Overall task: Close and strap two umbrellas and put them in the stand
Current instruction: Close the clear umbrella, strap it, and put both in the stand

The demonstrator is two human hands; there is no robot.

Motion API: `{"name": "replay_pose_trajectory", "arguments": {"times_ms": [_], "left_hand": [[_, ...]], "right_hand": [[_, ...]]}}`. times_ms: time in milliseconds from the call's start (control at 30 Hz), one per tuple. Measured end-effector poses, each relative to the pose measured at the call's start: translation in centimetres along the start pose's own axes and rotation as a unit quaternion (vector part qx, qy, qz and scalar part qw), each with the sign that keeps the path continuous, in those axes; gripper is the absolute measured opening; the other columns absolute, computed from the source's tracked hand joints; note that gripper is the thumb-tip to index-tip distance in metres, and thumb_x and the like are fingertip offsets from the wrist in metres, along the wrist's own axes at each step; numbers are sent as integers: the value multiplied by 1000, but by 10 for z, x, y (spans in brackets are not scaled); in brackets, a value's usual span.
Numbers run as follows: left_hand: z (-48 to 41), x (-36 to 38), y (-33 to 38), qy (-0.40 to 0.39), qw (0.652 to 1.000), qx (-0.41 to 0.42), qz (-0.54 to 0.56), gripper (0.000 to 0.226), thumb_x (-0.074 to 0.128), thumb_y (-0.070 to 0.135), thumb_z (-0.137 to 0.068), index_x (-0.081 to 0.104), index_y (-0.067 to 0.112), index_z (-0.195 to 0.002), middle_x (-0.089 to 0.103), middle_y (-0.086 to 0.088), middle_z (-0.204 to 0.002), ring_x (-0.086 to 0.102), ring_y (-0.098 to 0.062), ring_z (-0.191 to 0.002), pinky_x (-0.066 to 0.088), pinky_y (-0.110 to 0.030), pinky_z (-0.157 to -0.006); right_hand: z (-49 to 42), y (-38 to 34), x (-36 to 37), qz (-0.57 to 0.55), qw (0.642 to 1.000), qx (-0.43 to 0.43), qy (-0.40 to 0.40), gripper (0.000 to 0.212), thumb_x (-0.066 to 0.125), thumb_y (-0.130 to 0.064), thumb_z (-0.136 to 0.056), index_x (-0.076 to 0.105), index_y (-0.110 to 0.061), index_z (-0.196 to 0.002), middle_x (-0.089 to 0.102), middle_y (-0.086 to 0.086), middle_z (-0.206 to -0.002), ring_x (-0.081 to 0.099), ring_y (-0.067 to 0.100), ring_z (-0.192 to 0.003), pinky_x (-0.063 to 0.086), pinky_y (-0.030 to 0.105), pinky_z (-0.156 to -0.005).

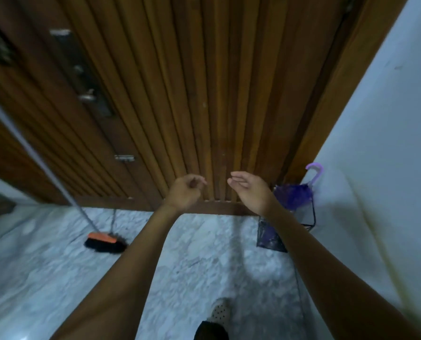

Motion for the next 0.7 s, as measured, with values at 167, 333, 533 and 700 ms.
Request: {"name": "replay_pose_trajectory", "arguments": {"times_ms": [167, 333, 533, 700], "left_hand": [[105, -58, -36, 122, 991, -46, -14, 13, 62, 19, -93, 70, 11, -100, 69, -5, -94, 65, -21, -88, 50, -28, -80], [217, -100, -76, 215, 969, -119, -24, 13, 62, 25, -92, 69, 18, -100, 72, -6, -89, 68, -17, -75, 50, -20, -65], [357, -159, -128, 330, 925, -190, 10, 18, 61, 32, -92, 69, 22, -105, 72, -3, -96, 69, -19, -86, 57, -34, -81], [474, -199, -177, 420, 873, -244, 40, 24, 61, 35, -92, 69, 20, -109, 72, -4, -101, 69, -17, -90, 55, -31, -80]], "right_hand": [[45, -32, 72, 3, 993, -65, -95, 43, 59, -32, -98, 57, -12, -135, 62, 5, -132, 59, 14, -121, 46, 25, -98], [100, -52, 154, 4, 976, -100, -196, 40, 61, -30, -97, 58, -12, -133, 62, 4, -128, 60, 11, -114, 44, 22, -92], [181, -95, 259, 51, 928, -173, -326, 38, 60, -38, -96, 62, -17, -128, 63, -2, -126, 61, 11, -115, 46, 27, -92], [259, -122, 357, 100, 872, -229, -422, 40, 59, -38, -97, 59, -18, -132, 61, -4, -129, 57, 5, -107, 44, 13, -87]]}}
Point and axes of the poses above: each hand's wrist, its own z-axis away from the middle knuckle, its own x-axis out of the palm, y = z × x, the point moved 1 cm from there along -z, towards the middle knuckle
